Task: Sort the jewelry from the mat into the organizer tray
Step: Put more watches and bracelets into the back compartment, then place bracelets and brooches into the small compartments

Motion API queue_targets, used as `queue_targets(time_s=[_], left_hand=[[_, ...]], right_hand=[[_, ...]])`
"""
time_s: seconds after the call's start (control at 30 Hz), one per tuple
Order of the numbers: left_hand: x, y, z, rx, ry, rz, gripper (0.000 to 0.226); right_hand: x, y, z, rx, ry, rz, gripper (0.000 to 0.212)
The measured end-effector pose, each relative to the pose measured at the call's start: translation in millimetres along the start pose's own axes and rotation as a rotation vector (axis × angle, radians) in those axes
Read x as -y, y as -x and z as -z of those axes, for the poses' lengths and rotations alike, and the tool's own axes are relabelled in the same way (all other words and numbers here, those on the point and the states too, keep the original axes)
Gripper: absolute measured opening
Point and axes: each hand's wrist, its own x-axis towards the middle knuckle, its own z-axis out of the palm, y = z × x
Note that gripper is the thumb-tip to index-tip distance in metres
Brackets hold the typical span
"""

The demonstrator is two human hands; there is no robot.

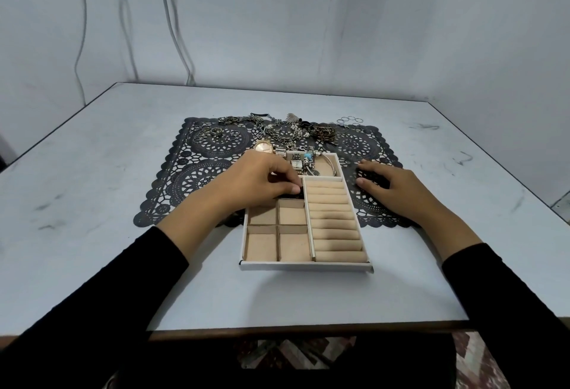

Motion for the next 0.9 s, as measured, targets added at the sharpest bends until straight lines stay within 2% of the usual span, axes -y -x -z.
queue_targets(time_s=[0.4, 0.57, 0.67, 0.77, 0.9], left_hand=[[1, -2, -3, -0.007, -0.02, -0.004, 0.016], [3, 2, 2, -0.03, 0.29, 0.135, 0.023], [7, 2, 5, -0.142, 0.446, 0.144, 0.025], [24, -4, 8, -0.27, 0.38, 0.129, 0.025], [56, -16, 11, -0.356, 0.123, 0.121, 0.024]], right_hand=[[1, 1, 0, -0.002, 0.01, -0.005, 0.042], [4, 2, 2, -0.005, 0.001, -0.014, 0.042], [6, 2, 3, -0.016, 0.001, -0.028, 0.043], [6, 0, 3, -0.045, -0.008, -0.044, 0.044], [8, -9, -1, -0.079, 0.029, -0.045, 0.044]])
